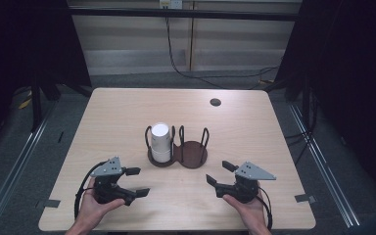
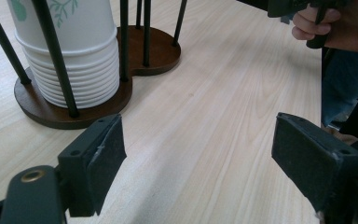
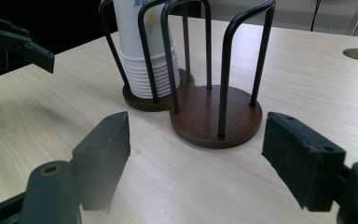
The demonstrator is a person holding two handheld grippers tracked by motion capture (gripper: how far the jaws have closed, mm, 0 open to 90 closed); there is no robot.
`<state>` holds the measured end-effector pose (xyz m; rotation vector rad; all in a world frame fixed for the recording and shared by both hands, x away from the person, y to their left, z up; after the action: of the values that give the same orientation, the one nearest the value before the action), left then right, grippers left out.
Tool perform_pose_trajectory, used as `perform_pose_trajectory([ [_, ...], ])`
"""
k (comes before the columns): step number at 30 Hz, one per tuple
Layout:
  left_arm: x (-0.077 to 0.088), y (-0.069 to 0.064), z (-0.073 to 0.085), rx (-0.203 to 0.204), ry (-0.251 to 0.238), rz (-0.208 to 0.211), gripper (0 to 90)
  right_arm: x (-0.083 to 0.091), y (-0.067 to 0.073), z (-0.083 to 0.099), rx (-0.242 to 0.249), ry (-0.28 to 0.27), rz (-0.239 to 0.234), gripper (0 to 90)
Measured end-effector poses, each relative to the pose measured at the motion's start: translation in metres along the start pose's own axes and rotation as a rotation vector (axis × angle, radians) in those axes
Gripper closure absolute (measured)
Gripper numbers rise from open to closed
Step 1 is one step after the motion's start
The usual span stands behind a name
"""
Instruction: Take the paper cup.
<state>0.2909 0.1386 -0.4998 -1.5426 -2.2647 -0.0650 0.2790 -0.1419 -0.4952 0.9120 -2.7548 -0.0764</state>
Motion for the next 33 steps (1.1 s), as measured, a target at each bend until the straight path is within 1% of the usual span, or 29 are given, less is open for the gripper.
perform_pose_trajectory([
  [6, 0.0, 0.002, -0.001, 0.007, -0.002, -0.008, 18.1, 0.0, -0.001, 0.0, -0.007, -0.004, -0.004, 22.8],
  [8, 0.0, 0.001, -0.001, 0.017, -0.005, -0.009, 18.3, 0.0, -0.001, 0.0, -0.013, -0.002, -0.009, 22.6],
  [13, 0.0, 0.001, -0.001, 0.011, 0.002, -0.003, 19.6, 0.0, -0.001, 0.0, -0.013, -0.001, -0.013, 22.4],
  [17, 0.0, 0.0, -0.002, 0.017, -0.001, 0.002, 19.6, 0.001, 0.0, 0.0, -0.013, 0.002, -0.021, 22.3],
  [18, 0.001, 0.001, -0.003, 0.015, -0.011, 0.0, 19.9, 0.001, 0.0, 0.0, -0.012, 0.002, -0.022, 22.3],
  [20, 0.003, 0.001, -0.005, 0.018, -0.017, -0.002, 20.7, 0.001, 0.001, 0.001, -0.012, 0.005, -0.024, 22.3],
  [25, 0.004, 0.001, -0.007, 0.014, -0.02, -0.003, 22.0, 0.001, 0.002, 0.0, -0.009, 0.009, -0.028, 22.4],
  [28, 0.007, 0.0, -0.012, 0.017, -0.041, -0.007, 23.4, 0.002, 0.004, 0.0, -0.007, 0.01, -0.027, 22.6],
  [33, 0.008, 0.002, -0.017, 0.013, -0.038, -0.009, 25.0, 0.002, 0.004, 0.0, -0.007, 0.009, -0.03, 22.8],
])
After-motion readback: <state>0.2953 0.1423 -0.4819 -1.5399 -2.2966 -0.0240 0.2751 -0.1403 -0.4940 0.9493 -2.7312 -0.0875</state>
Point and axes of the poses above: each handheld gripper's, and its own axes: x roughly backward along the jaws, z roughly out of its underside, y roughly to its left, the point moved 8 cm from there along -x, roughly forward along the jaws, and after that the axes turned 9 degrees about -y, right-handed, at the moved point
